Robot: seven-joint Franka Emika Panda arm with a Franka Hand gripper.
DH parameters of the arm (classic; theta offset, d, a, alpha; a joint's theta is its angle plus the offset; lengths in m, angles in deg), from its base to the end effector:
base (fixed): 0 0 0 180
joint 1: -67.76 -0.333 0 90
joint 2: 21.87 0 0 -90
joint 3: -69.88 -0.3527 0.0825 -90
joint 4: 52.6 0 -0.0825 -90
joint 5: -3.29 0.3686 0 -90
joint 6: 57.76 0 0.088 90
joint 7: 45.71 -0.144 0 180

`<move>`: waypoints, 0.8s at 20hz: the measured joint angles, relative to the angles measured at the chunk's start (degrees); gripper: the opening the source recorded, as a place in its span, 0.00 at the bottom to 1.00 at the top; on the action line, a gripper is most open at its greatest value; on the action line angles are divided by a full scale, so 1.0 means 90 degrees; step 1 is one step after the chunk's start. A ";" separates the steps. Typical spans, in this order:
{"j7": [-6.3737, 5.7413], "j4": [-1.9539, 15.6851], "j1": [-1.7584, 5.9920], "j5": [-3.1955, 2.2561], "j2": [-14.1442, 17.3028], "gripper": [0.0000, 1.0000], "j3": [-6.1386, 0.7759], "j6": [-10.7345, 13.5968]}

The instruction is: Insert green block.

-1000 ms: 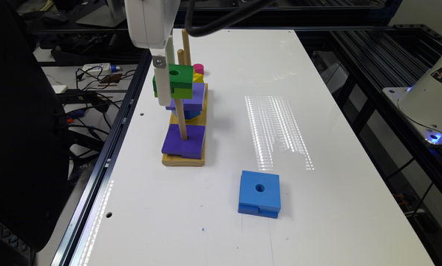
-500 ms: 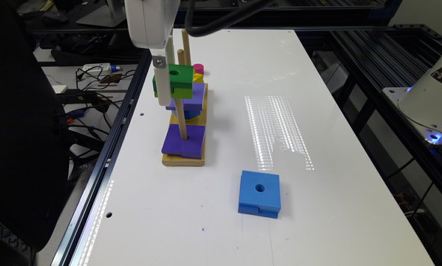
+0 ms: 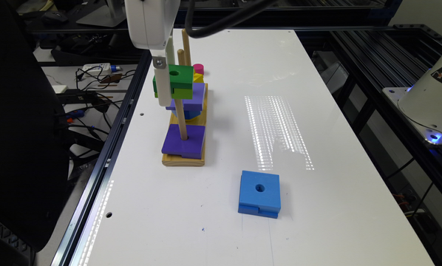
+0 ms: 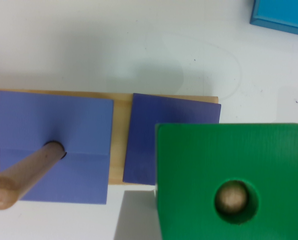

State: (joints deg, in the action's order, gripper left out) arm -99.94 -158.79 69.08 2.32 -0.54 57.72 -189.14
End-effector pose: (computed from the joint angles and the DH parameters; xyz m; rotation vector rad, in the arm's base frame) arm 0.6356 0.1110 0.3396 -2.8279 1.1354 -0.0458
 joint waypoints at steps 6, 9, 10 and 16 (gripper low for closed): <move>0.0000 0.0000 0.0000 -0.0016 0.0073 0.00 0.0001 -0.0039; 0.0000 0.0000 0.0000 -0.0034 0.0102 0.00 0.0002 -0.0063; 0.0000 0.0000 0.0000 -0.0035 0.0102 0.00 0.0002 -0.0063; 0.0000 -0.0005 0.0001 -0.0088 0.0358 0.00 0.0007 -0.0262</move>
